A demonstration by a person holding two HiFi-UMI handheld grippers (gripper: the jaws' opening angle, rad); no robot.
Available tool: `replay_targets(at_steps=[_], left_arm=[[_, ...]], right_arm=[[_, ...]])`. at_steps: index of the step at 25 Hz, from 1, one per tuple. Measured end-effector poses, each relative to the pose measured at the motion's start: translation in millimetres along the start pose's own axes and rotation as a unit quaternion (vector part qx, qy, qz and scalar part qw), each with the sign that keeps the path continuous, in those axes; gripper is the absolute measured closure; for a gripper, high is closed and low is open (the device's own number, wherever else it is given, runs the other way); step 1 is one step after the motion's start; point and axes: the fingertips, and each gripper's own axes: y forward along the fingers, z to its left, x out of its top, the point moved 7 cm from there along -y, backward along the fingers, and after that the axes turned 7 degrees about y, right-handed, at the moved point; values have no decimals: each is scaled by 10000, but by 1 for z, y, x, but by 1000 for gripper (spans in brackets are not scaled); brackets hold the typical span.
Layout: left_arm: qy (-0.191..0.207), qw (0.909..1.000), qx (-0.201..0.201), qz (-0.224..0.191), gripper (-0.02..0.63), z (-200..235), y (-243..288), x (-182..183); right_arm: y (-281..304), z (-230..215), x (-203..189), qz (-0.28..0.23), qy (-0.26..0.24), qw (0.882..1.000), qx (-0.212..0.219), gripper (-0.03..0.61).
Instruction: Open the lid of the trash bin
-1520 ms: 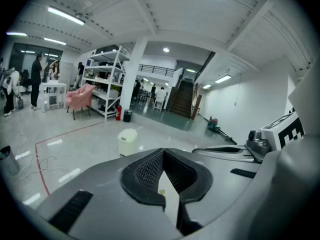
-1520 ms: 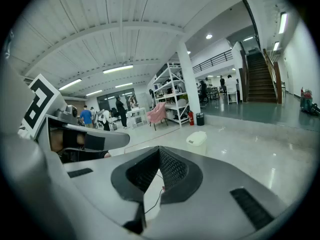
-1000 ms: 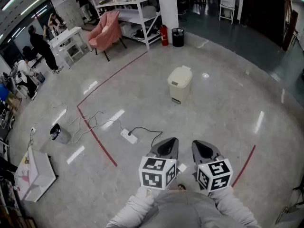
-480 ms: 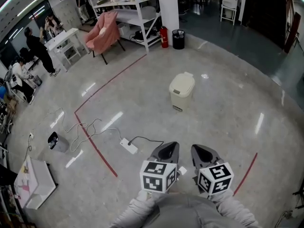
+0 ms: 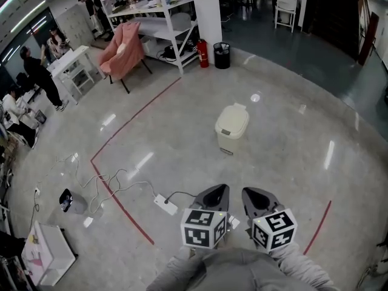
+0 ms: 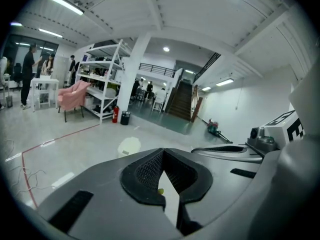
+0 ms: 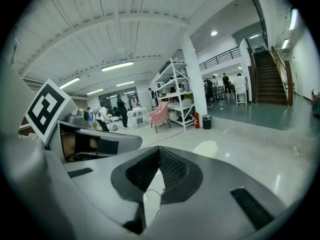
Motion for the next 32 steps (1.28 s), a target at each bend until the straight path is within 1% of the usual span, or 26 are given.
replay_targets(at_steps=[5,14,20,26,32], left_arm=[[56,9999,-122,40,609,38,26,19],[94,9992,-347,177,609,98,72,37],[122,9987,-422,266,609,118,89,41],[-1,9987,-379,331,609,133,103,43],[-82,9987,-308,398,609,149,128,49]], right_arm=[[42,-8,21,-18,17,9999,-133,584],[113,-22,45,-22,73,9995,-322,584],[137,-27,49,52,118,9991,-397,583],[153,-36,50,268,135,9986,-424,583],[183,-56,57,498,125,9982,-311,584]])
